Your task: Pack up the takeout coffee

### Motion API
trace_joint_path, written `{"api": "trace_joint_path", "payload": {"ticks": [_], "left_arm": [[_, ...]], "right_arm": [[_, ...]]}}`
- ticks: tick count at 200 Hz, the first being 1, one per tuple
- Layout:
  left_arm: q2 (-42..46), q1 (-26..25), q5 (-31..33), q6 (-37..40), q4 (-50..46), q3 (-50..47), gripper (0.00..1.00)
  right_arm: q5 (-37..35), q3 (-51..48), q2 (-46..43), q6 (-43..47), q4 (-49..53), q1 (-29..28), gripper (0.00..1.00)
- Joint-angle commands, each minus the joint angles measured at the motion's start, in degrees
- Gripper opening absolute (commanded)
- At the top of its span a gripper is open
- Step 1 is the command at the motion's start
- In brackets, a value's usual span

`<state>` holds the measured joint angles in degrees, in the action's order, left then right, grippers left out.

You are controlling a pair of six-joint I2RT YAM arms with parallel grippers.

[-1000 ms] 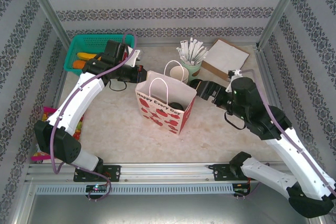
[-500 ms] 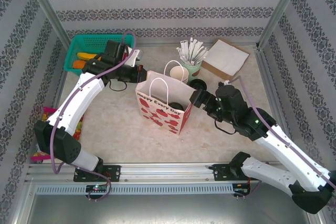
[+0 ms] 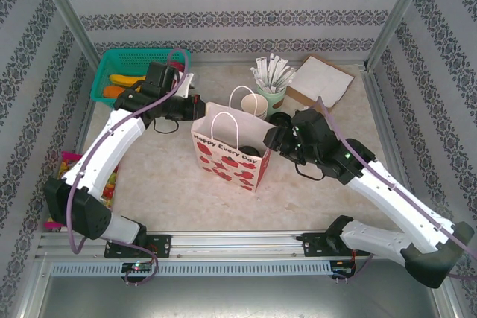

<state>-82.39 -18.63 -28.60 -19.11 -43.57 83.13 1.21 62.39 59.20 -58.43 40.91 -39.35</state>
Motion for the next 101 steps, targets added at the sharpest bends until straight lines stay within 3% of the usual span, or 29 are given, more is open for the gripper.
{"api": "trace_joint_path", "payload": {"ticks": [1, 38, 61, 101], "left_arm": [[3.7, 0.2, 0.6, -5.2, 4.1, -2.5, 0.00], [5.9, 0.0, -1.0, -8.9, 4.6, -4.9, 0.00], [6.8, -0.3, -5.7, -11.6, 7.9, -7.3, 0.07], [9.2, -0.4, -2.5, -13.5, 8.2, -9.2, 0.08]], "right_arm": [[3.7, 3.1, 1.5, 5.5, 0.3, 1.3, 0.54], [7.8, 7.0, 4.5, 12.0, 2.1, 4.0, 0.41], [9.2, 9.2, 6.5, 15.4, 3.0, 5.0, 0.33], [9.8, 13.0, 9.9, 20.0, 5.6, 6.6, 0.21]]}}
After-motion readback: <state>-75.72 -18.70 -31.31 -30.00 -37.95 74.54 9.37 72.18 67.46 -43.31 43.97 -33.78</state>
